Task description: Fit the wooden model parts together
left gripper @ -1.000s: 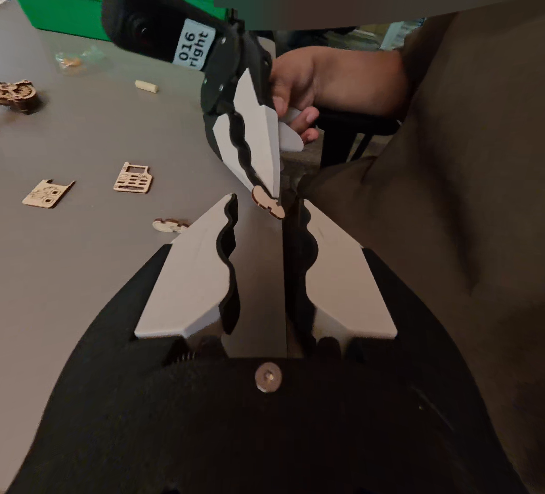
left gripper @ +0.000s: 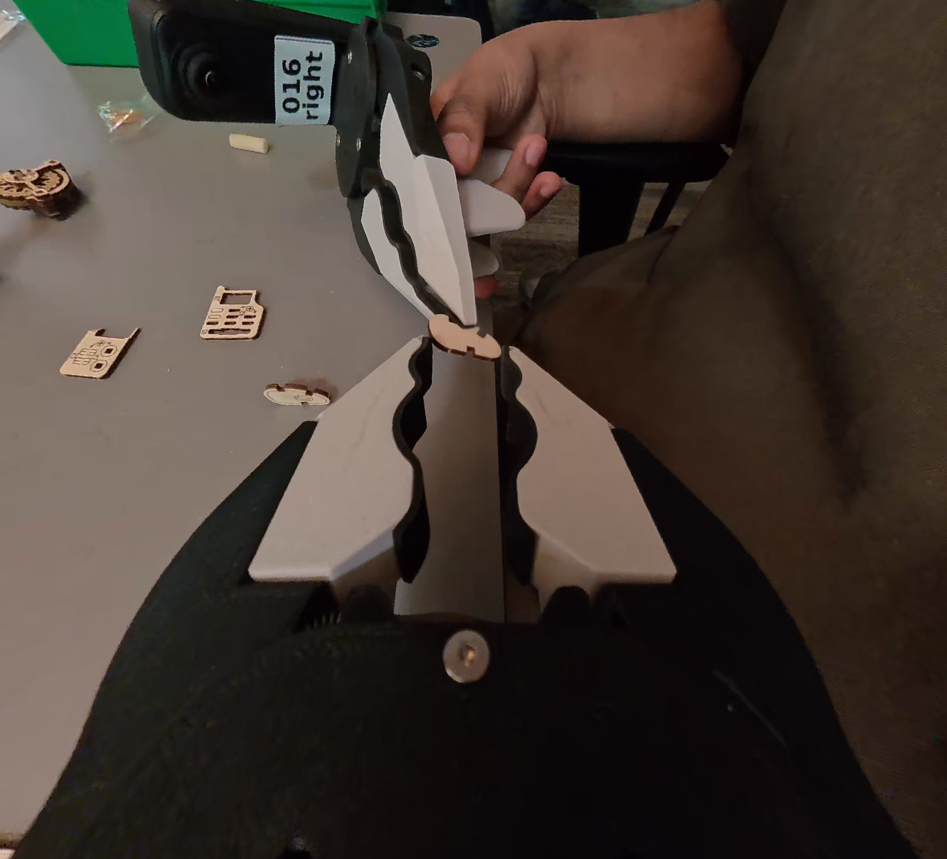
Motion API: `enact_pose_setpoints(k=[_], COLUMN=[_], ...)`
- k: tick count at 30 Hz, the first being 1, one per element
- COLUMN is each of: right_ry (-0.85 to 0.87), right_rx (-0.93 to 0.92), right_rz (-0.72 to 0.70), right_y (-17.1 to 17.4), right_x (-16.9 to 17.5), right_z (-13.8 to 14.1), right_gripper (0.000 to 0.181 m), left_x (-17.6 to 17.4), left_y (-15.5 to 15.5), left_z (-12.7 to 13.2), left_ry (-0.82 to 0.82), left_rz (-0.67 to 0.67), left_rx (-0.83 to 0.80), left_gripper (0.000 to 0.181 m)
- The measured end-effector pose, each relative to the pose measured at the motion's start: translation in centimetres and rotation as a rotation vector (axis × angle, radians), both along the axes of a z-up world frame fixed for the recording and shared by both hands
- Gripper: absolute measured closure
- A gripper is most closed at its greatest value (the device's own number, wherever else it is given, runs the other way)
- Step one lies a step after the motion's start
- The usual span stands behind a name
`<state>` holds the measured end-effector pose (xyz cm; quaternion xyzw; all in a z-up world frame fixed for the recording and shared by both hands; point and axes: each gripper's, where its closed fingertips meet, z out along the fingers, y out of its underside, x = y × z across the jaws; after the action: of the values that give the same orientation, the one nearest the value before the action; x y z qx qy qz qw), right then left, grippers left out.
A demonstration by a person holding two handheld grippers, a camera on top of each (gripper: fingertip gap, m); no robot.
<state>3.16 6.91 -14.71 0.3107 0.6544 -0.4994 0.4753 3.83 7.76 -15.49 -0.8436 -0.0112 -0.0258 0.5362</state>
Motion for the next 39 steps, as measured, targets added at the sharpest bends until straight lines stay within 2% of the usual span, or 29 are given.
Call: enact_pose_setpoints(k=[6,12,24,27,32,36,39], right_ry=[-0.005,-0.008,0.002,0.022,0.244,0.510,0.721], right_rx=[-0.002,0.001,-0.021,-0.027,-0.008,-0.041,-0.016], right_rz=[-0.022,-0.032,-0.052,-0.056,-0.173,-0.258,-0.276], right_y=[0.1,0.1,0.1,0.2,0.6,1.1,1.4], right_x=[-0.4,-0.6,-0.9,-1.0,-3.0,-3.9,-3.9], right_z=[0.0,0.0,0.4,0.6,1.3,3.4,4.0], right_gripper=[0.180,0.181,0.180,0.172,0.167,0.166,0.168], left_x=[-0.3,-1.1,-1.1,-1.7,-2.8,-3.2,-3.2], left_y=[-0.1,0.1,0.3,0.2,-0.1,-0.2,-0.2], left_z=[-0.1,0.3,0.5,0.6,1.4,2.2,2.8], left_ry=[0.010,0.056,0.099,0.090,-0.008,-0.176,-0.319], left_rz=[0.009,0.063,0.066,0.101,0.158,0.173,0.164], left_rx=[-0.007,0.021,0.027,0.034,0.089,0.156,0.204], left_gripper=[0.157,0.146,0.154,0.154,0.155,0.155,0.155])
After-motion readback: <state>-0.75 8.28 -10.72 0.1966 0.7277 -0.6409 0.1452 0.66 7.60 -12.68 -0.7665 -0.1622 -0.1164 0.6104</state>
